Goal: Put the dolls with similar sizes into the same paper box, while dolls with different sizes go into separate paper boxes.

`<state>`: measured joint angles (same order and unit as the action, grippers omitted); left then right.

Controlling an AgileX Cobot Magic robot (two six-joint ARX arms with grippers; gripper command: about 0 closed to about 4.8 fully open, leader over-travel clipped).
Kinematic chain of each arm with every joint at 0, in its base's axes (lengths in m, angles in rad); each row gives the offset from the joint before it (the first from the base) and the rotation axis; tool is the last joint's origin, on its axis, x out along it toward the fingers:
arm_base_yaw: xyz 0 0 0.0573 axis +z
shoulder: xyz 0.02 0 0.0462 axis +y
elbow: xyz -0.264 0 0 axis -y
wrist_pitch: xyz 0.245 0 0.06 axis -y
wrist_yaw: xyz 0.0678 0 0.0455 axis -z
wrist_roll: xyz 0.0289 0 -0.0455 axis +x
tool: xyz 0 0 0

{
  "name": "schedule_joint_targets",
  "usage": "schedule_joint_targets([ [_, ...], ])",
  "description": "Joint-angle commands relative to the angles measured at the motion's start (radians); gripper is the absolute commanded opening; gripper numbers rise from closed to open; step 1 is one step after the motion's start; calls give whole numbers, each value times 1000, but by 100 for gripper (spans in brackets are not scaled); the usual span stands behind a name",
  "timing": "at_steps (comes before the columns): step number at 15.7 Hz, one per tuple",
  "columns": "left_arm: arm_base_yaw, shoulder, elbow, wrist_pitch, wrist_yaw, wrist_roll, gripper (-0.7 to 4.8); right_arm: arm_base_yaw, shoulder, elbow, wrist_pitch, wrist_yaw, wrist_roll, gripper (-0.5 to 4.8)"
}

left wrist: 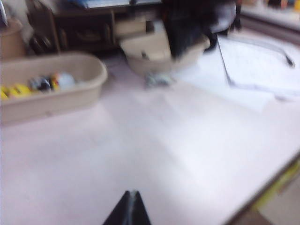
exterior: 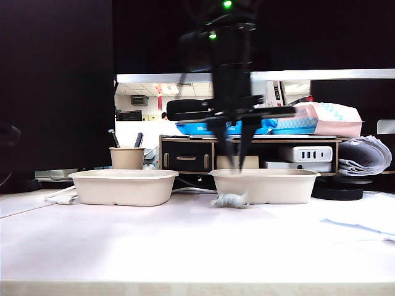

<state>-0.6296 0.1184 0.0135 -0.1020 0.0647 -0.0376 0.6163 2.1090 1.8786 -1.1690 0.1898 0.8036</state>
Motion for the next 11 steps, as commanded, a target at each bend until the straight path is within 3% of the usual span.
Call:
schedule_joint_targets([
  [1, -5, 27, -4, -8, 2, 3, -5, -23, -48, 6, -1, 11, -49, 35],
  [5, -5, 27, -4, -10, 3, 3, -5, -24, -50, 6, 36, 6, -95, 37],
  [11, -5, 27, -4, -10, 3, 3, -5, -19, -44, 3, 35, -36, -161, 109],
])
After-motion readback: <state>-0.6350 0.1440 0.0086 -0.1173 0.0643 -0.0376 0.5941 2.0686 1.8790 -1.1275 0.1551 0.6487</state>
